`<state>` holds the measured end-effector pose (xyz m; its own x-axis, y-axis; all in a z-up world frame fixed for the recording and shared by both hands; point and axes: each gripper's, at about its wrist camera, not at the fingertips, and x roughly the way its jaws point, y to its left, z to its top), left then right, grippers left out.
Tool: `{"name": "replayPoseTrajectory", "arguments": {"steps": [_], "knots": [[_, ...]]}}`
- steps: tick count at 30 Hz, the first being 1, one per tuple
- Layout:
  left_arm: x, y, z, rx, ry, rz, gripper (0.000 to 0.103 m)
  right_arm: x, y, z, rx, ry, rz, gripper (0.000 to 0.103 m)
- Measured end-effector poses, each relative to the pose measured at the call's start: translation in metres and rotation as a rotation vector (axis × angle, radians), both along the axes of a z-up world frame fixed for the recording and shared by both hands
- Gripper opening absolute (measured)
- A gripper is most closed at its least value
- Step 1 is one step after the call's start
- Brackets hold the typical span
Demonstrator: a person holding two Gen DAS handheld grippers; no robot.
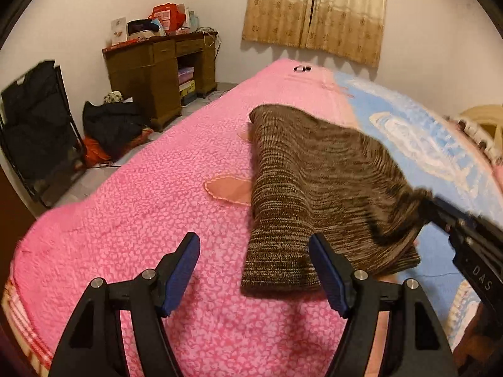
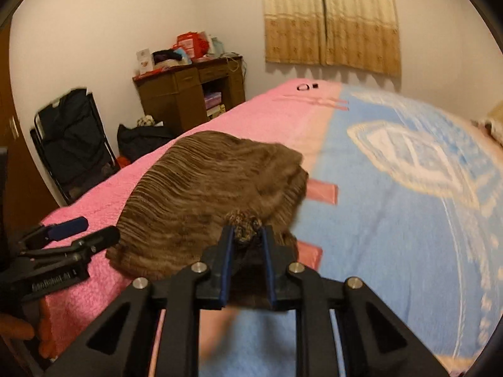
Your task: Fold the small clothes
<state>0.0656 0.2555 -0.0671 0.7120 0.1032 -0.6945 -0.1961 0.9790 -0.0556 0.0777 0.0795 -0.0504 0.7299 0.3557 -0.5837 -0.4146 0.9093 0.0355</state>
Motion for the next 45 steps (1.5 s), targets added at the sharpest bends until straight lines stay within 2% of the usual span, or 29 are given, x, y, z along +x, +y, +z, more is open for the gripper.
{"name": "replayPoseTrajectory", "arguments": {"steps": [3,6,8,9,13,15,17,20,22,25,29,32,37,40,45], "knots": [[-0.001,-0.006,-0.002,0.018,0.005,-0.011,0.073,-0.006,0.001,0.004,-0.021,-0.039,-0.051,0.021],[-0.003,-0.008,-0.008,0.024,0.022,-0.014,0.073,-0.025,-0.011,0.018,-0.002,-0.133,-0.121,0.024],[-0.003,-0.009,-0.011,0.022,0.037,-0.011,0.073,-0.028,-0.014,0.029,0.030,-0.174,-0.104,0.025],[-0.003,-0.009,-0.011,0.019,0.039,-0.012,0.073,-0.025,-0.012,0.031,0.039,-0.167,-0.076,0.025],[-0.007,-0.013,-0.010,0.038,0.042,-0.006,0.073,0.016,0.013,0.014,0.050,-0.019,0.054,0.022],[-0.011,-0.016,-0.010,0.058,0.046,-0.006,0.073,0.045,0.021,-0.010,0.041,0.074,0.045,0.022],[-0.013,-0.017,-0.011,0.082,0.051,0.000,0.073,0.065,0.017,-0.032,0.037,0.143,-0.006,0.016],[-0.014,-0.017,-0.016,0.091,0.067,0.005,0.073,0.069,-0.003,-0.045,0.106,0.167,-0.033,0.011],[-0.014,-0.019,-0.020,0.085,0.077,0.012,0.073,0.061,-0.005,-0.042,0.091,0.171,-0.029,0.011],[-0.014,-0.024,-0.023,0.076,0.084,0.003,0.073,0.046,-0.011,-0.041,0.103,0.203,-0.031,0.014],[-0.018,-0.031,-0.031,0.096,0.098,-0.006,0.073,0.011,-0.019,-0.034,0.096,0.164,-0.048,0.034],[-0.018,-0.035,-0.039,0.079,0.122,-0.016,0.073,-0.008,-0.021,-0.031,0.103,0.151,-0.049,0.044],[-0.029,-0.045,-0.044,0.132,0.103,-0.021,0.073,-0.020,-0.023,-0.039,0.057,0.193,-0.064,0.046],[-0.038,-0.047,-0.045,0.120,0.103,-0.013,0.073,-0.031,-0.028,-0.045,0.037,0.211,-0.077,0.057],[-0.052,-0.050,-0.043,0.107,0.145,-0.006,0.078,-0.048,-0.044,-0.048,0.055,0.251,-0.093,0.065]]}}
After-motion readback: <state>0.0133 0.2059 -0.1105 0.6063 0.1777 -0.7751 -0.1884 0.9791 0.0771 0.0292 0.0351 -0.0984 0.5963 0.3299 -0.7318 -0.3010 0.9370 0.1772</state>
